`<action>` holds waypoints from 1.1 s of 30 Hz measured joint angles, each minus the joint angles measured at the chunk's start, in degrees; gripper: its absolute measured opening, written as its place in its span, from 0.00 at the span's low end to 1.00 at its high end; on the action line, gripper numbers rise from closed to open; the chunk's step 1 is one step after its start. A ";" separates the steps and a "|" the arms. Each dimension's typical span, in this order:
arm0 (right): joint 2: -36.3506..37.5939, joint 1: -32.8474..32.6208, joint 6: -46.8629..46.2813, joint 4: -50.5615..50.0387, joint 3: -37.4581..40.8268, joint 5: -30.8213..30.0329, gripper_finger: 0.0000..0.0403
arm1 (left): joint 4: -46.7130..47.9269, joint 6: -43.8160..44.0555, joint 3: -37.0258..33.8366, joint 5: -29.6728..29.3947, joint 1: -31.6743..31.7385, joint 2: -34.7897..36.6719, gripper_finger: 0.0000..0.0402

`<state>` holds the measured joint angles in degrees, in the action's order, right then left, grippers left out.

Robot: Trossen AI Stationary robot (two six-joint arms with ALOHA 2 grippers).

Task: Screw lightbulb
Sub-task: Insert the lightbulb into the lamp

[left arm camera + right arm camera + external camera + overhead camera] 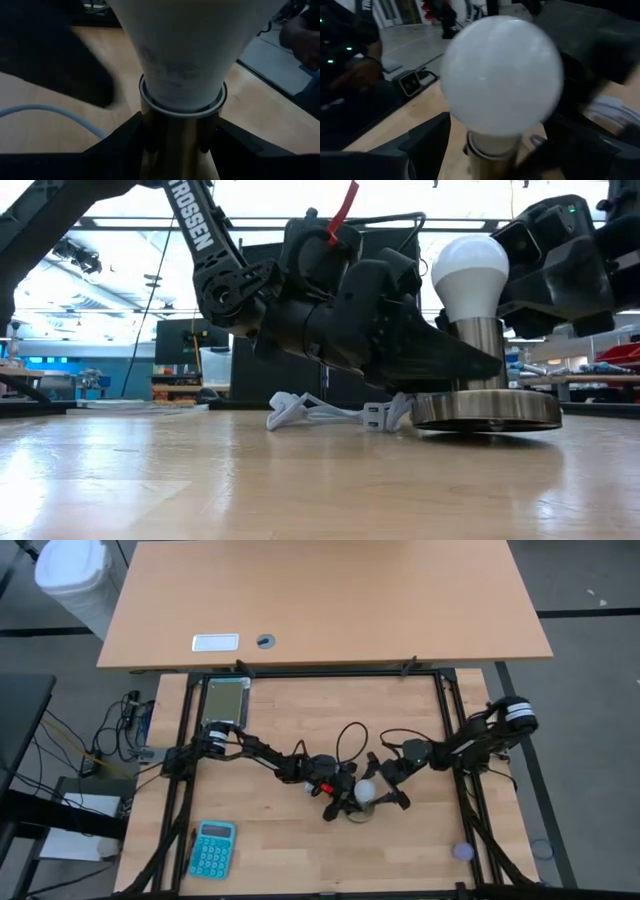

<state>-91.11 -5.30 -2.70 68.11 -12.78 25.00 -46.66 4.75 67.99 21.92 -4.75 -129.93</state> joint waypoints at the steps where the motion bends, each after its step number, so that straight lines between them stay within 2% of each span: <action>1: -1.19 -0.33 0.00 1.05 -0.50 0.28 0.79 | -0.04 0.02 0.00 0.06 0.12 0.00 0.48; 10: -9.11 -0.92 -1.45 11.22 -0.90 -0.13 0.76 | 0.09 -1.36 0.00 -0.19 0.23 0.00 0.48; 14: -10.11 -0.92 -2.17 16.20 0.71 -2.49 0.76 | 0.10 -1.79 0.02 -1.35 0.21 0.00 0.48; 22: -10.12 -1.73 -1.86 17.32 1.10 -4.76 0.75 | 0.17 -3.04 0.02 -3.80 0.23 0.00 0.48; 30: -10.12 -1.77 -0.92 17.26 1.10 -4.47 0.54 | 0.24 -3.17 0.04 -4.78 0.23 0.02 0.48; 33: -10.12 -1.77 -0.62 16.97 1.11 -4.49 0.49 | 0.24 -3.24 0.04 -5.16 0.21 0.07 0.48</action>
<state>-101.23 -7.07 -3.32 85.08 -11.68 20.51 -46.41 1.51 68.03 16.76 -4.54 -129.86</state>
